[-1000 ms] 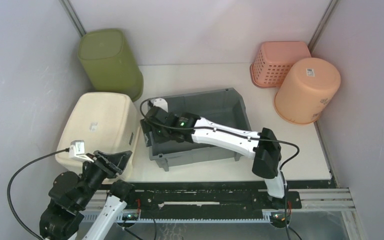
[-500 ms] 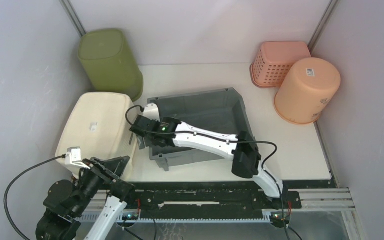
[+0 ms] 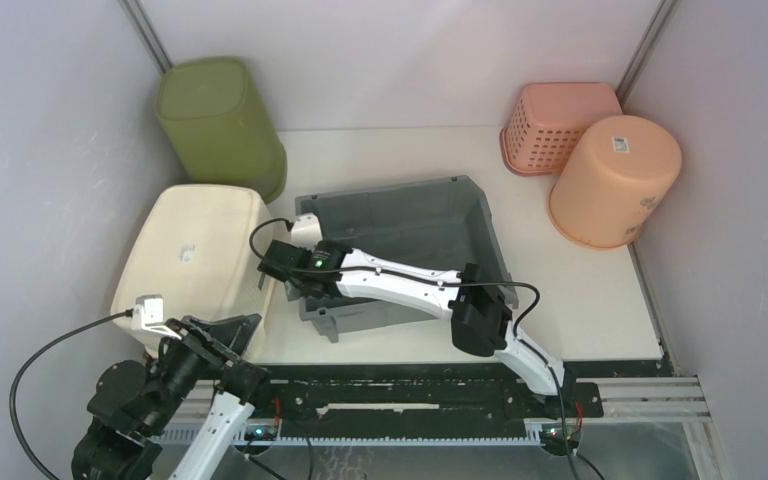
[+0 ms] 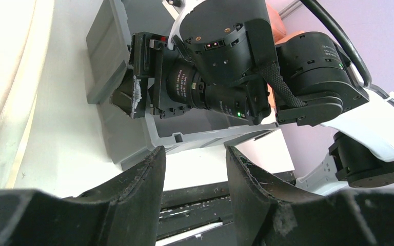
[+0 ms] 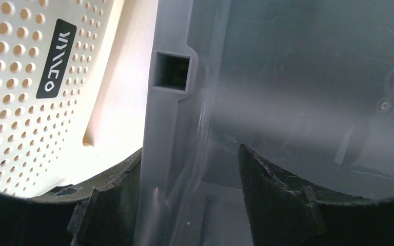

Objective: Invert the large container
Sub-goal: Turn the container upside down at the center of the board.

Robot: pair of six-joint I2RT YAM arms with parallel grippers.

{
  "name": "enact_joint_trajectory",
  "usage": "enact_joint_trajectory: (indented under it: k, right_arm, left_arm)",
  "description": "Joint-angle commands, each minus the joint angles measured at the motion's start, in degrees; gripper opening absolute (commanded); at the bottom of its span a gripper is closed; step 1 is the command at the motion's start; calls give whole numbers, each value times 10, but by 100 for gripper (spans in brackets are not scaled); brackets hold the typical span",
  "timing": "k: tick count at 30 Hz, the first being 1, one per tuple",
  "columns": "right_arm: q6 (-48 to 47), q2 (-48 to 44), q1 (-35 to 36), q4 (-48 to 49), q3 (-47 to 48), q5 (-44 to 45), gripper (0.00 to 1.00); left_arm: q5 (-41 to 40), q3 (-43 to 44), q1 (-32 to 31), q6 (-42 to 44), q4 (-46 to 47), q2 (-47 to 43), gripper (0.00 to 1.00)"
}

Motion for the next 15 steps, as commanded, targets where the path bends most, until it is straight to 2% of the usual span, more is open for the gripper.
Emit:
enact_joint_trajectory:
  k: [1,10,15]
  right_arm:
    - [3,-1,-8,10,13,15,69]
    - [-4,2,-8,23,12,0,59]
    - [-9,-3,-9,33,3,-12,38]
  left_arm:
    - [13,16,3,6,5,-8,52]
    - [14,12,4,6,3,-8,52]
    - [14,12,3,6,4,-8,52]
